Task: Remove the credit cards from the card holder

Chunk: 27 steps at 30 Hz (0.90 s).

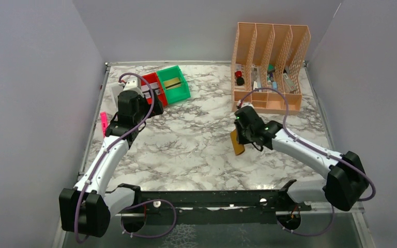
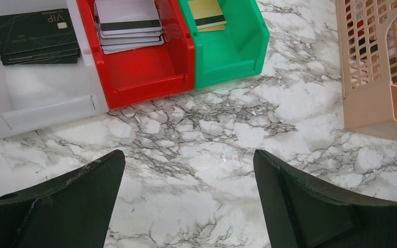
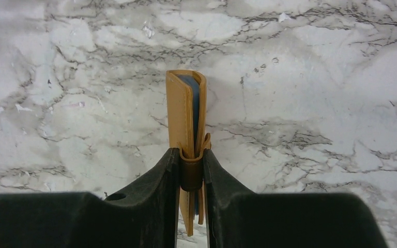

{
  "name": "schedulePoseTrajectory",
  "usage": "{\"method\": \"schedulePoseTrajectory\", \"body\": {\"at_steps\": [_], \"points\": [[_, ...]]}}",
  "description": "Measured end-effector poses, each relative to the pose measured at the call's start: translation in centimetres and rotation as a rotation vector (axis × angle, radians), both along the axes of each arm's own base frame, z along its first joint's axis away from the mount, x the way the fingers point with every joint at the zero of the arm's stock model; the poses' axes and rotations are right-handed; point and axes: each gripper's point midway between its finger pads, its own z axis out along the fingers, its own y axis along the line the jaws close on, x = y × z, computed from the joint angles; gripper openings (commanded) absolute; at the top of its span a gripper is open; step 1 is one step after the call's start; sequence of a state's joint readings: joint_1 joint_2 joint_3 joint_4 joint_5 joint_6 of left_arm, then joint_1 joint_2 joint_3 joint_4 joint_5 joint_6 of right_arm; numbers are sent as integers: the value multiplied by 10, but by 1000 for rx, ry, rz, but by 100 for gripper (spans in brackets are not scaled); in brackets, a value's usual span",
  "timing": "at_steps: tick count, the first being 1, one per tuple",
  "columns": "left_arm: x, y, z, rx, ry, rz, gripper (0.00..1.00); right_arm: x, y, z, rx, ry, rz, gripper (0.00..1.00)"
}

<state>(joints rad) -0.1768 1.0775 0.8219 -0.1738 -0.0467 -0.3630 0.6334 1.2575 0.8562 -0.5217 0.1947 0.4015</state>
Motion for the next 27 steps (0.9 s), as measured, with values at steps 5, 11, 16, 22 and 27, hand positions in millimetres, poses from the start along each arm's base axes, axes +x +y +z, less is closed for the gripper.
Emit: {"method": "schedulePoseTrajectory", "body": {"at_steps": [5, 11, 16, 22, 27], "points": [[0, 5, 3, -1, -10, 30, 99, -19, 34, -13, -142, 14, 98, 26], [-10, 17, 9, -3, -45, 97, 99, -58, 90, -30, -211, 25, 272, 41], [-21, 24, 5, -16, -54, 144, 99, -104, 154, -24, 7, 79, 508, 58], [-28, 26, -3, -36, -43, 161, 99, -119, 186, 10, 223, 47, 629, 67], [-33, 22, -9, -71, -29, 153, 99, -112, 183, 9, 197, 27, 599, 71]]}}
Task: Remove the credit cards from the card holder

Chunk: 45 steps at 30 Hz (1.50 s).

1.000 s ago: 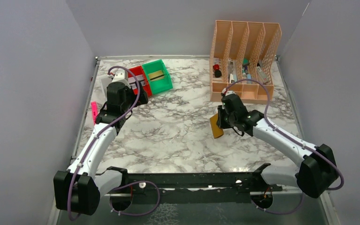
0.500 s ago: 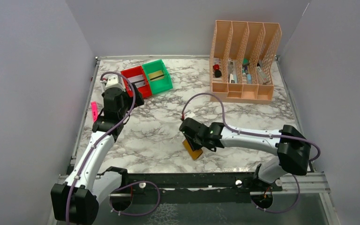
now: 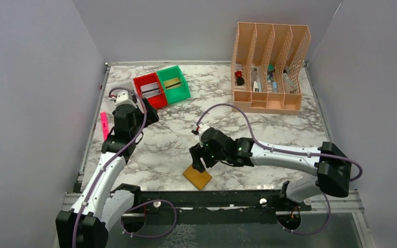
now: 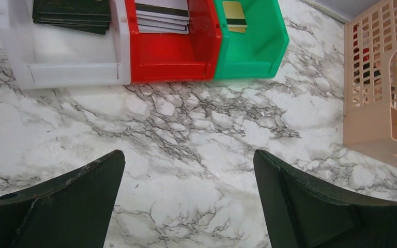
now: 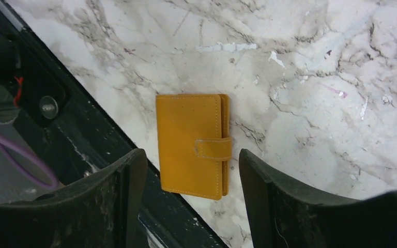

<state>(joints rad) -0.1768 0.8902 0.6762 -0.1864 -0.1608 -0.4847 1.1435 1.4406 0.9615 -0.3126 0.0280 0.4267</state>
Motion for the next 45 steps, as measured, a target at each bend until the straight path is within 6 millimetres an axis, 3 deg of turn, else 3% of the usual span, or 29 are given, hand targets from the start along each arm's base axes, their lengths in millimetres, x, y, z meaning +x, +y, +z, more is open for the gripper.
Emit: {"method": "schedulePoseTrajectory", "body": {"at_steps": [3, 6, 10, 14, 18, 25, 30, 33, 40, 45], "points": [[-4, -8, -5, -30, 12, -33, 99, -3, -7, -16, -27, 19, -12, 71], [-11, -24, -13, -83, 36, -113, 98, -13, -21, -46, -75, 73, -21, 70], [-27, -53, -39, -175, 123, -254, 97, -31, -38, -86, -144, 166, -28, 64], [-50, -74, -68, -230, 220, -340, 96, -37, -24, -85, -53, 204, -13, 42], [-69, -92, -77, -279, 243, -392, 95, -42, -17, -85, 2, 238, -12, 25], [-92, -118, -88, -331, 256, -464, 95, -39, -15, -65, 64, 219, -45, 11], [-98, -123, -98, -331, 278, -464, 95, -18, -34, -31, 84, 83, -131, 11], [-96, -121, -97, -329, 264, -448, 95, -4, -51, -22, 34, 2, -186, 11], [-90, -116, -95, -317, 237, -413, 95, 35, -93, -21, -230, -188, -348, 9], [-89, -114, -95, -310, 232, -400, 95, 30, -93, -28, -384, -307, -321, 10]]}}
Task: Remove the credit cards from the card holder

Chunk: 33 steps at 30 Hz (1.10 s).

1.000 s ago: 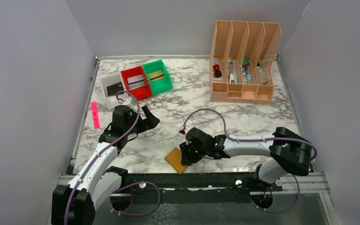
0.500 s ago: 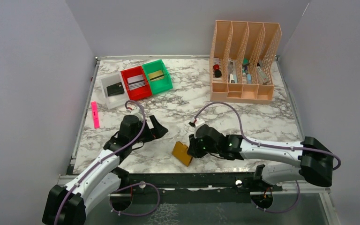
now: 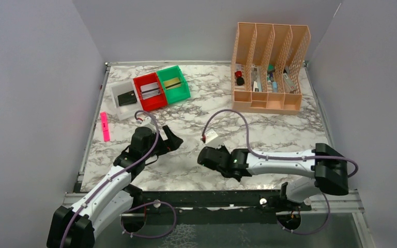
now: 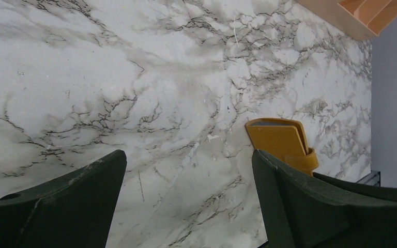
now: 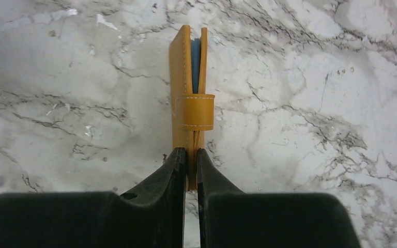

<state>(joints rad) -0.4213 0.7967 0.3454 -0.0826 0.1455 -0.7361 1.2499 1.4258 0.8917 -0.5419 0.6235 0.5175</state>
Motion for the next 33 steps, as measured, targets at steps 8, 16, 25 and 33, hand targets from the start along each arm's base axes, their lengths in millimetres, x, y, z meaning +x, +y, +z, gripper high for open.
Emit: {"method": "schedulePoseTrajectory", "body": {"at_steps": [8, 16, 25, 33], "points": [[3, 13, 2, 30, -18, 70, 96, -25, 48, -23, -221, -134, 96, 21], [5, 28, 11, 41, -51, 156, 95, -61, 62, -36, -62, -17, 220, 58], [-1, 18, -5, 58, 11, 79, 82, -24, 57, 22, 370, 41, 133, 59], [-29, -35, -21, 59, 74, -148, 69, 2, 24, -29, 420, 241, 37, 56]]}}
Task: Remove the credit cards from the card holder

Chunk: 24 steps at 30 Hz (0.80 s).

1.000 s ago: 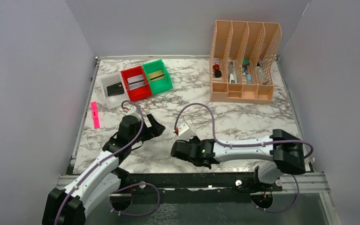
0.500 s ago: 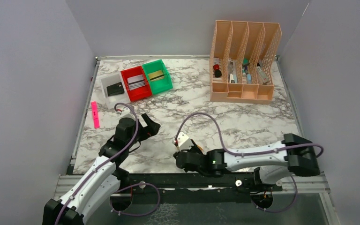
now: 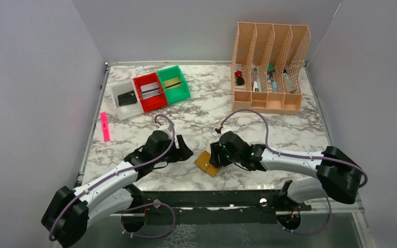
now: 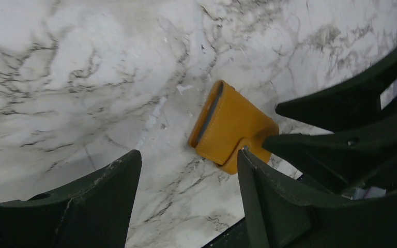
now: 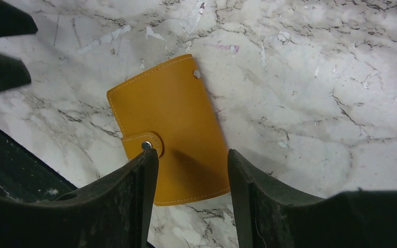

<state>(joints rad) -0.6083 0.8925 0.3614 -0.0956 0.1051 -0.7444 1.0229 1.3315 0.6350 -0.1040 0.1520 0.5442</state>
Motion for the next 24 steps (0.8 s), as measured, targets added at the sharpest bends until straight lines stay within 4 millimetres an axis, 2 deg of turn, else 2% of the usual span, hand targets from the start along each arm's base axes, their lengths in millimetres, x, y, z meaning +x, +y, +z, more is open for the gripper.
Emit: {"method": "schedulePoseTrajectory", "body": {"at_steps": [3, 9, 15, 19, 24], "points": [[-14, -21, -1, 1, 7, -79, 65, 1, 2, -9, 33, 56, 14, 55], [-25, -46, -2, 18, 12, -150, 59, 0, 2, -27, 67, 126, 29, 48], [-38, -63, -11, 45, 37, -211, 57, -4, 5, -28, 137, 146, 38, 37], [-48, -73, -22, 85, 61, -241, 56, -13, -1, -29, 196, 176, -12, 29], [-51, -89, -29, 148, 68, -266, 55, -25, -10, -31, 292, 238, -115, 25]]}}
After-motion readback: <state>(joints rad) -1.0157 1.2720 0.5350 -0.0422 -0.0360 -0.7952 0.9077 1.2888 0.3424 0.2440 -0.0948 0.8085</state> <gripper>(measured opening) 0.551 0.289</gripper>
